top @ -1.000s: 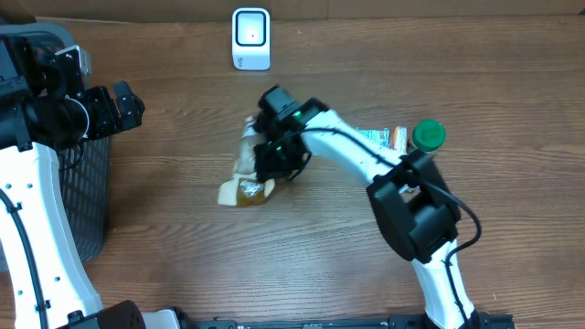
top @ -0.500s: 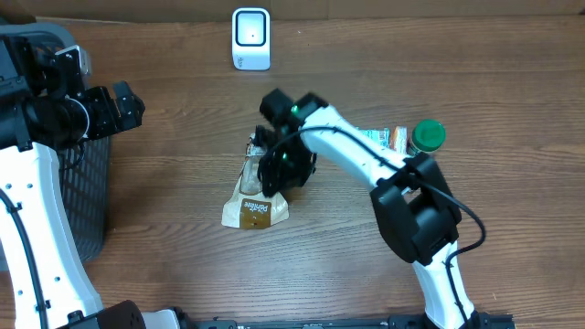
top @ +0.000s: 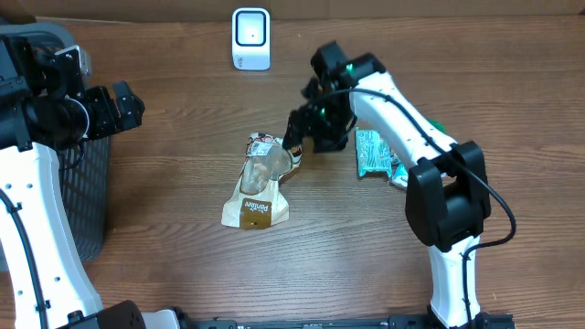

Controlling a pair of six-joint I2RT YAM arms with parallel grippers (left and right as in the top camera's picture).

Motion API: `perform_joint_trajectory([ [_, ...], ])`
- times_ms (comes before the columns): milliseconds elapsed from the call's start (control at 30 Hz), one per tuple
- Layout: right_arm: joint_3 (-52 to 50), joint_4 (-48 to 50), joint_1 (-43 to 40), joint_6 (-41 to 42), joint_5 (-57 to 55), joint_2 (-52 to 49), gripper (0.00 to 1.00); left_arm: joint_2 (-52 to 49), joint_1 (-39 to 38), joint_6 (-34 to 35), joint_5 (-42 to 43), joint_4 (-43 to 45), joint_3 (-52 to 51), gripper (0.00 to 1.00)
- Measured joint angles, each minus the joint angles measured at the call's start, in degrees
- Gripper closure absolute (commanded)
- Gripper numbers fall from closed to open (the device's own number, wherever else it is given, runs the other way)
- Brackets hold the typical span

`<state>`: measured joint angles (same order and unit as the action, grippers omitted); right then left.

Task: Scan the item barcode
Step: 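Lift the bread bag and carry it toward the scanner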

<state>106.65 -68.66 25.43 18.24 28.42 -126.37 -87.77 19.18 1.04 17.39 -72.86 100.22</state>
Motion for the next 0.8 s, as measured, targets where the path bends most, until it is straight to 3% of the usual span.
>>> perform_joint_trajectory([
  [267,-11.72,12.66,4.02,7.61,8.20,0.00,0.28,0.00,0.00,0.00,0.00,0.00,0.00,0.00],
  [467,-14.91,22.23,7.72,16.90,4.37,0.00,0.30,0.00,0.00,0.00,0.00,0.00,0.00,0.01],
  [733,-16.81,27.56,9.53,20.81,-1.38,0.20,0.64,0.00,-0.02,0.00,0.00,0.00,0.00,0.01],
  [800,-16.81,27.96,9.40,20.09,-1.57,0.22,0.64,0.00,0.00,0.00,-0.02,0.02,0.00,0.00],
])
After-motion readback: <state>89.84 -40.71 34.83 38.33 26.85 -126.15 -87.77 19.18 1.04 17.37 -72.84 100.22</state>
